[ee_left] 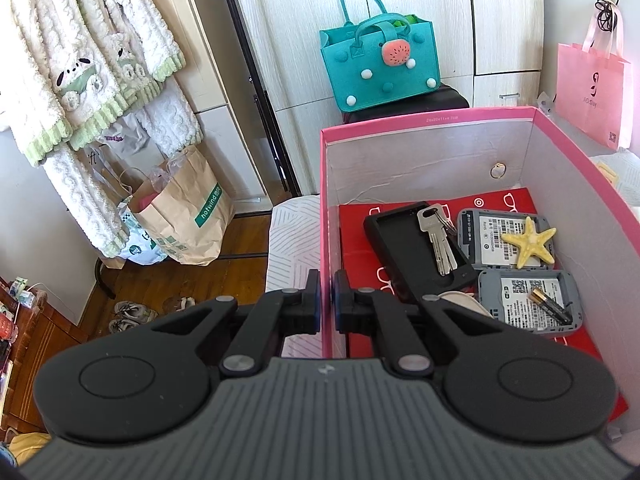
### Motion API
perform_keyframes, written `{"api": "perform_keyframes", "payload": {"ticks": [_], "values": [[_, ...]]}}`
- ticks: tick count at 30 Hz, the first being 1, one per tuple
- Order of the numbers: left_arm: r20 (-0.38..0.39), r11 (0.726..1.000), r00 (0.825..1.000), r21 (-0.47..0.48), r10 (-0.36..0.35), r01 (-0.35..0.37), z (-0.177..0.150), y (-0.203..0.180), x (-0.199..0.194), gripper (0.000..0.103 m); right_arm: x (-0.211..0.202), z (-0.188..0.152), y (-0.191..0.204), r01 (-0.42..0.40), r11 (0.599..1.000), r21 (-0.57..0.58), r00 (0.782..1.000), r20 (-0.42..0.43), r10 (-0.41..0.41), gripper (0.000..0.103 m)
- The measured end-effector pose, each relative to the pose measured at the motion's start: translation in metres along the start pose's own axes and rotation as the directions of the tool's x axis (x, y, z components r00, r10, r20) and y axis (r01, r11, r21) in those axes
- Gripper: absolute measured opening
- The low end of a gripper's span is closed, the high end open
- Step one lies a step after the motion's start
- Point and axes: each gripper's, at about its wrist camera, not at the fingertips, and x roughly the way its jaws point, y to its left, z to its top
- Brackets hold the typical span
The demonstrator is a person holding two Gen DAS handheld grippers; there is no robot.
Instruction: Organize rigid objects
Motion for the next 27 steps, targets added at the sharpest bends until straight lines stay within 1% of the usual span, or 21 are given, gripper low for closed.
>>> {"api": "perform_keyframes", "payload": {"ticks": [4, 7, 8, 10, 11, 12, 16, 18, 22, 24, 26, 27], "values": [[0.000, 1.000, 1.000, -0.002, 0.001, -0.001, 0.000, 0.000, 0.000, 0.006, 0.023, -0.004, -0.013, -0.082, 0.992, 0.091, 0.997, -0.007, 0.083, 0.059], [0.000, 1.000, 1.000, -0.005, -0.002, 0.002, 0.000, 0.000, 0.000, 0.006, 0.039, -0.005, -0.010, -0.112, 0.989, 0.097, 0.994, 0.000, 0.113, 0.056], [0.001, 1.000, 1.000, -0.007, -0.004, 0.004, 0.000, 0.001, -0.001, 0.006, 0.043, -0.005, -0.008, -0.116, 0.989, 0.094, 0.993, 0.005, 0.116, 0.053], [0.001, 1.000, 1.000, -0.007, -0.004, 0.004, 0.000, 0.001, -0.001, 0.006, 0.050, -0.004, -0.005, -0.105, 0.990, 0.092, 0.994, 0.009, 0.105, 0.040], [0.001, 1.000, 1.000, -0.007, -0.004, 0.004, 0.000, 0.002, -0.001, 0.006, 0.052, -0.005, -0.004, -0.082, 0.993, 0.085, 0.997, 0.006, 0.082, 0.017], [0.001, 1.000, 1.000, -0.008, -0.005, 0.005, 0.000, 0.002, -0.001, 0.006, 0.054, -0.005, -0.002, -0.063, 0.995, 0.072, 0.998, 0.003, 0.063, 0.015], [0.002, 1.000, 1.000, -0.010, -0.008, 0.009, 0.000, 0.002, -0.001, 0.006, 0.042, -0.008, 0.003, -0.089, 0.993, 0.071, 0.996, 0.024, 0.088, 0.011], [0.005, 1.000, 1.000, -0.012, -0.010, 0.010, 0.000, 0.003, -0.001, 0.005, 0.034, -0.009, 0.012, -0.096, 0.995, 0.029, 0.995, 0.027, 0.095, 0.011], [0.018, 1.000, 1.000, -0.001, 0.002, -0.002, -0.001, 0.001, -0.003, 0.006, 0.026, -0.011, 0.031, -0.078, 0.995, -0.062, 0.997, 0.018, 0.079, 0.011], [0.022, 1.000, 1.000, 0.000, 0.005, -0.005, -0.001, 0.000, -0.003, 0.006, 0.026, -0.010, 0.036, -0.078, 0.994, -0.080, 0.997, 0.018, 0.080, 0.015], [0.022, 1.000, 1.000, -0.003, 0.002, -0.002, -0.001, 0.001, -0.003, 0.006, 0.028, -0.008, 0.036, -0.079, 0.994, -0.071, 0.996, 0.028, 0.081, 0.017], [0.022, 1.000, 1.000, -0.003, 0.002, -0.002, -0.001, 0.001, -0.003, 0.006, 0.029, -0.007, 0.037, -0.077, 0.994, -0.075, 0.996, 0.032, 0.079, 0.020]]}}
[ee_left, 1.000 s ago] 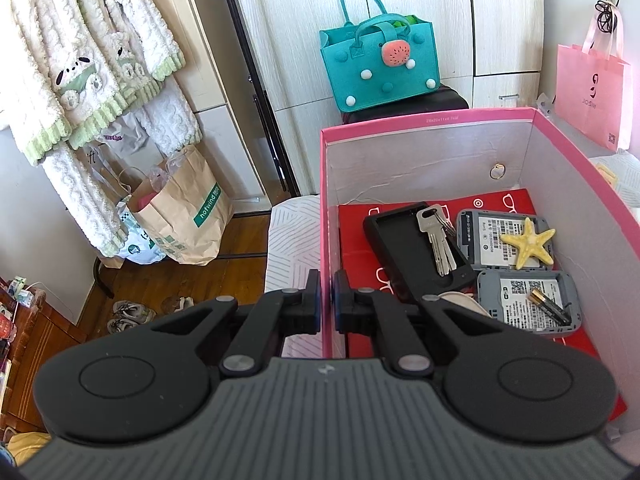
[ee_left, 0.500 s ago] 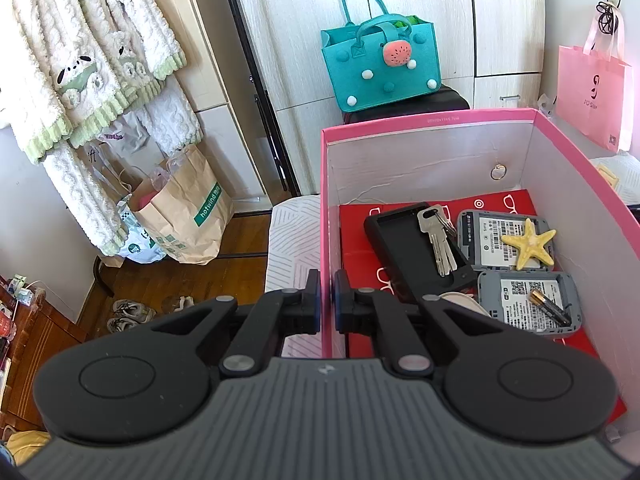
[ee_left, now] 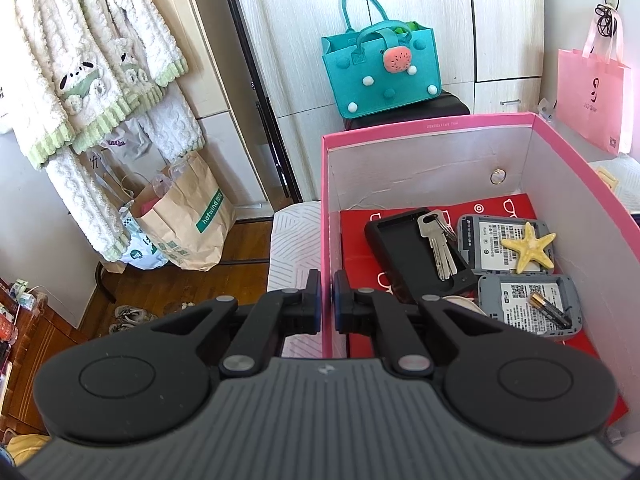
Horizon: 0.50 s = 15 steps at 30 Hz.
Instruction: Organize rigid objects
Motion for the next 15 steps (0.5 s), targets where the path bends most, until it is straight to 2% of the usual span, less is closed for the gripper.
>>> {"api": "perform_keyframes", "payload": {"ticks": [7, 9, 15], "values": [[0.000, 1.000, 1.000, -0.002, -0.001, 0.001, 0.000, 0.000, 0.000, 0.005, 0.020, 0.002, 0.001, 0.034, 0.998, -0.045, 0.999, -0.016, -0.035, 0.025], [0.000, 1.000, 1.000, 0.001, 0.001, -0.001, 0.000, 0.000, 0.000, 0.005, 0.022, 0.002, 0.000, 0.036, 0.999, -0.030, 0.999, -0.018, -0.037, 0.010], [0.004, 1.000, 1.000, 0.000, 0.001, -0.001, 0.000, 0.001, 0.000, 0.005, 0.006, 0.007, 0.004, 0.081, 0.994, -0.069, 0.997, 0.024, -0.079, 0.010]]}}
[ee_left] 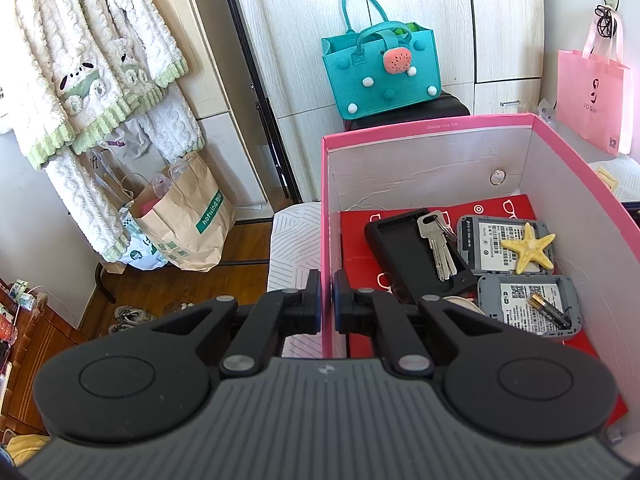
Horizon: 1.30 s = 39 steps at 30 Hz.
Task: Organize rigid objects
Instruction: 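Carry the thin black item into the box and open the right gripper, then move the right gripper to the AA battery and grasp it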
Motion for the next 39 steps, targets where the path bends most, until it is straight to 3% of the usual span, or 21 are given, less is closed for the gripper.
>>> {"api": "perform_keyframes", "payload": {"ticks": [5, 10, 14, 17, 21, 26, 28, 32, 35, 39], "values": [[0.007, 1.000, 1.000, 0.005, 0.007, -0.007, 0.000, -0.002, -0.001, 0.005, -0.021, 0.006, 0.004, 0.000, 1.000, 0.019, 0.999, 0.039, 0.000, 0.010], [0.007, 1.000, 1.000, 0.005, 0.007, -0.007, 0.000, -0.002, -0.001, 0.005, -0.053, 0.024, 0.020, -0.088, 0.996, 0.023, 0.991, 0.106, 0.085, 0.010], [0.007, 1.000, 1.000, 0.004, 0.007, -0.007, 0.000, -0.002, -0.001, 0.005, -0.074, 0.043, 0.039, -0.205, 0.979, -0.008, 0.971, 0.123, 0.204, 0.010], [0.007, 1.000, 1.000, 0.003, 0.006, -0.006, 0.000, -0.002, -0.001, 0.005, -0.073, 0.055, 0.058, -0.307, 0.951, -0.037, 0.949, 0.063, 0.308, 0.010], [0.008, 1.000, 1.000, -0.001, 0.005, -0.005, 0.000, -0.002, -0.001, 0.005, -0.052, 0.057, 0.087, -0.422, 0.906, -0.030, 0.904, -0.093, 0.418, 0.010], [0.008, 1.000, 1.000, 0.000, 0.004, -0.004, 0.000, -0.002, -0.001, 0.005, -0.019, 0.043, 0.118, -0.444, 0.895, -0.046, 0.867, -0.273, 0.417, 0.008], [0.008, 1.000, 1.000, 0.004, 0.006, -0.006, 0.000, -0.003, -0.001, 0.005, -0.019, 0.038, 0.126, -0.436, 0.894, -0.100, 0.874, -0.286, 0.394, 0.010], [0.009, 1.000, 1.000, -0.002, 0.002, -0.002, 0.000, -0.003, 0.000, 0.005, -0.018, 0.043, 0.127, -0.426, 0.900, -0.095, 0.874, -0.298, 0.383, 0.015], [0.008, 1.000, 1.000, -0.007, -0.002, 0.002, 0.000, -0.002, 0.000, 0.005, -0.028, 0.049, 0.114, -0.377, 0.921, -0.098, 0.909, -0.230, 0.347, 0.023], [0.005, 1.000, 1.000, -0.010, -0.008, 0.008, 0.000, -0.002, 0.000, 0.005, -0.057, 0.054, 0.082, -0.318, 0.946, -0.057, 0.947, -0.071, 0.314, 0.030]]}}
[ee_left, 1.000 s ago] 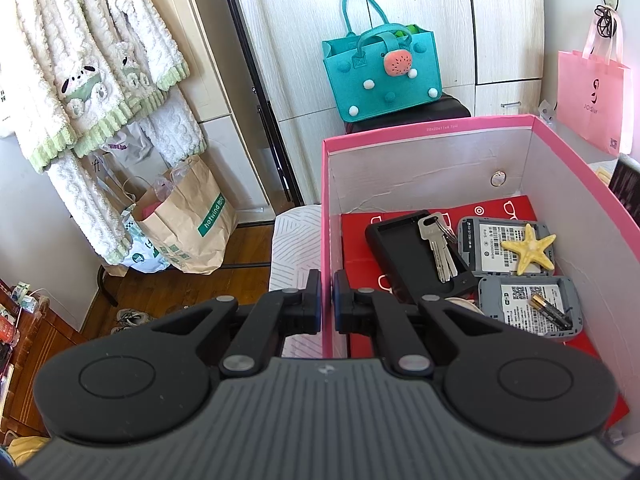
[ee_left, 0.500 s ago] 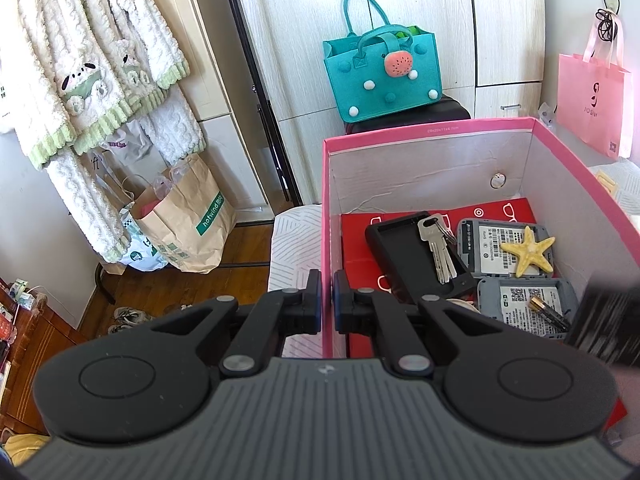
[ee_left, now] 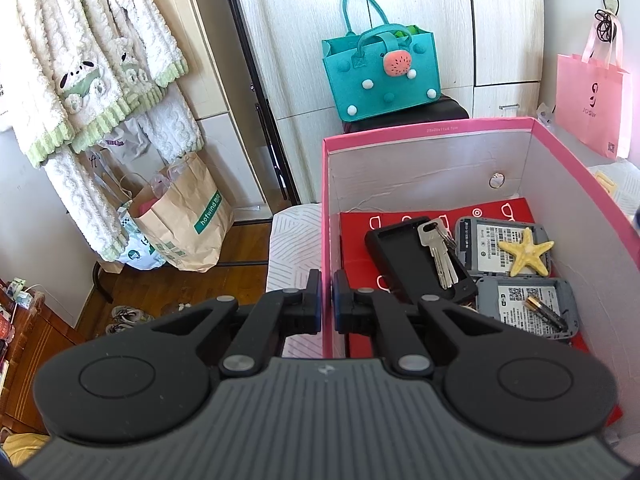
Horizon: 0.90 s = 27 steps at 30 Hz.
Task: Organize rigid objects
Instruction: 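Move the right gripper to the AA battery and grasp it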
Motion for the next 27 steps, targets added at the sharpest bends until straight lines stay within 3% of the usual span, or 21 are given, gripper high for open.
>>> {"api": "perform_keyframes", "payload": {"ticks": [4, 9, 20, 27], "values": [[-0.004, 1.000, 1.000, -0.004, -0.005, 0.005, 0.000, 0.002, 0.001, 0.005, -0.029, -0.016, -0.022, 0.134, 0.991, 0.018, 0.986, 0.093, -0.135, 0.036], [-0.009, 1.000, 1.000, 0.013, 0.008, -0.007, 0.000, 0.000, 0.001, 0.005, -0.036, -0.043, -0.047, 0.226, 0.973, 0.047, 0.973, 0.048, -0.228, 0.036], [-0.012, 0.998, 0.999, 0.049, 0.038, -0.037, 0.000, -0.006, 0.001, 0.006, 0.014, -0.081, -0.069, 0.221, 0.967, 0.124, 0.975, -0.059, -0.215, 0.036], [-0.013, 0.996, 0.999, 0.069, 0.052, -0.051, 0.000, -0.008, 0.001, 0.007, 0.052, -0.088, -0.061, 0.255, 0.965, 0.066, 0.965, -0.089, -0.249, 0.035]]}}
